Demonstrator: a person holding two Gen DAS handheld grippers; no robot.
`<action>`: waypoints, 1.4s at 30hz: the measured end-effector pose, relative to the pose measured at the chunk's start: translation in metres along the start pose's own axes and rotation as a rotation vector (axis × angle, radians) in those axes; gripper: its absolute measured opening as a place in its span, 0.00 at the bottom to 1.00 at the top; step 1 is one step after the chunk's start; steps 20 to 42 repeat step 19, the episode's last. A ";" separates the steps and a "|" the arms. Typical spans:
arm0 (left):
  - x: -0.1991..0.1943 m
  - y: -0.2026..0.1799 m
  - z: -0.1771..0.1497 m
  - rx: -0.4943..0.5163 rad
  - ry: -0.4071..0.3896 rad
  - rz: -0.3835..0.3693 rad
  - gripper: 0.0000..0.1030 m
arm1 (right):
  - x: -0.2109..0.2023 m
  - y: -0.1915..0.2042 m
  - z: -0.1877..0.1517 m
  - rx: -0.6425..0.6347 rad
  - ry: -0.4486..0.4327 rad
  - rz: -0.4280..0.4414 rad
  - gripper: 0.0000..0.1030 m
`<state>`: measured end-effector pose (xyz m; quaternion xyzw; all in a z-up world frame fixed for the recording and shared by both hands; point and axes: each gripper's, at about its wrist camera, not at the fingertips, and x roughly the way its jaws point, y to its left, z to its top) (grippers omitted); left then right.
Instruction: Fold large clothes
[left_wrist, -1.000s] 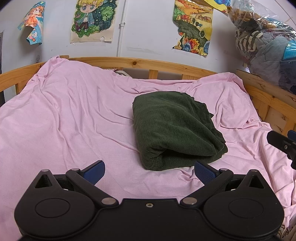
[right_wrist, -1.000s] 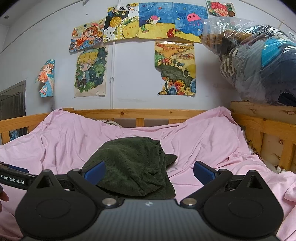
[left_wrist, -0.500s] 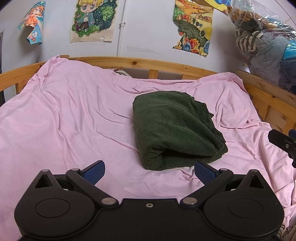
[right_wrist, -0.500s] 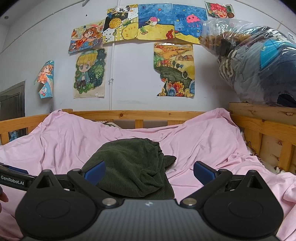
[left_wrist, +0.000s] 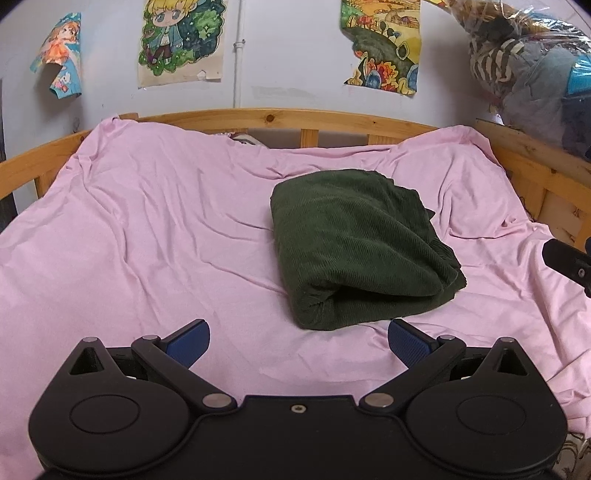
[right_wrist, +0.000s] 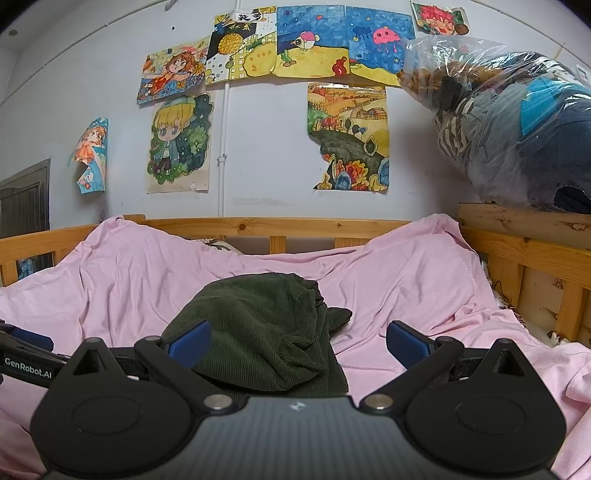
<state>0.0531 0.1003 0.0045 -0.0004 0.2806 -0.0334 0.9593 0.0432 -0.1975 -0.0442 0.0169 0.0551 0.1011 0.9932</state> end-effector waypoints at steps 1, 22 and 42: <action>0.000 0.001 0.000 -0.001 -0.001 0.000 0.99 | 0.001 0.000 0.000 -0.002 0.001 0.001 1.00; 0.000 0.003 0.002 0.010 0.005 -0.011 0.99 | 0.002 -0.001 -0.001 -0.016 0.010 0.007 1.00; 0.000 0.003 0.002 0.010 0.005 -0.011 0.99 | 0.002 -0.001 -0.001 -0.016 0.010 0.007 1.00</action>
